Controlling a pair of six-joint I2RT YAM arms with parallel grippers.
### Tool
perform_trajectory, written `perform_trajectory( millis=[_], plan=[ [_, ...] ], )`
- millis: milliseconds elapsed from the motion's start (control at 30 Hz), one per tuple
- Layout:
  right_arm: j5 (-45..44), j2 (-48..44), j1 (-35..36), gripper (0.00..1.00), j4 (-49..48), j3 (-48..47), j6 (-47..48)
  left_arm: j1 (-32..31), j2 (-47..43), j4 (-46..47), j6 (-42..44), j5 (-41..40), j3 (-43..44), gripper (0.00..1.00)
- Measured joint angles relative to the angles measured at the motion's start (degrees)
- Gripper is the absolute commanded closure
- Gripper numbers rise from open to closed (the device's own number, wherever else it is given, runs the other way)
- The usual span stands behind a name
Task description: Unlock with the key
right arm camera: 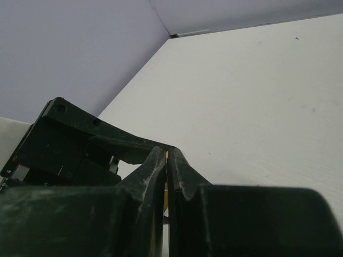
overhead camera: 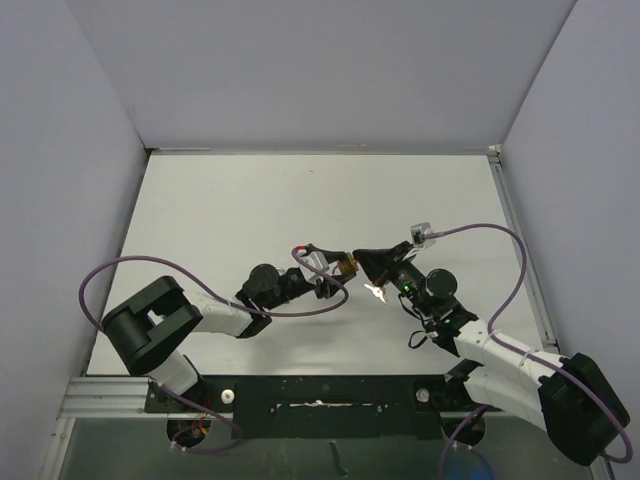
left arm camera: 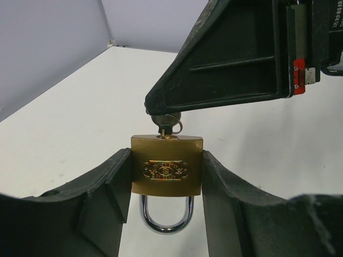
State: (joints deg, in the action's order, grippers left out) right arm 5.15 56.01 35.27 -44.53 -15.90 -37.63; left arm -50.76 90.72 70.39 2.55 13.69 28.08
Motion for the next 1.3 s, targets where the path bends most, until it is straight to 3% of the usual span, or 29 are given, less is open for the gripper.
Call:
perform_trajectory(
  millis=[267,900,1300],
  plan=[
    [0.26,0.02,-0.04,1.0,-1.29,0.04,-0.09,0.52,-0.92,-0.07,-0.81,0.5,0.0,1.0],
    [-2.08,4.74,-0.04,1.0,-1.18,-1.73,-5.49,-2.97,-0.98,-2.38,6.12,-10.21,0.09,1.0],
    [-0.17,4.24,-0.37,1.0,-2.64,-1.42,-1.53,-2.69,-2.69,-5.9,5.6,-8.79,1.22,1.0]
  ],
)
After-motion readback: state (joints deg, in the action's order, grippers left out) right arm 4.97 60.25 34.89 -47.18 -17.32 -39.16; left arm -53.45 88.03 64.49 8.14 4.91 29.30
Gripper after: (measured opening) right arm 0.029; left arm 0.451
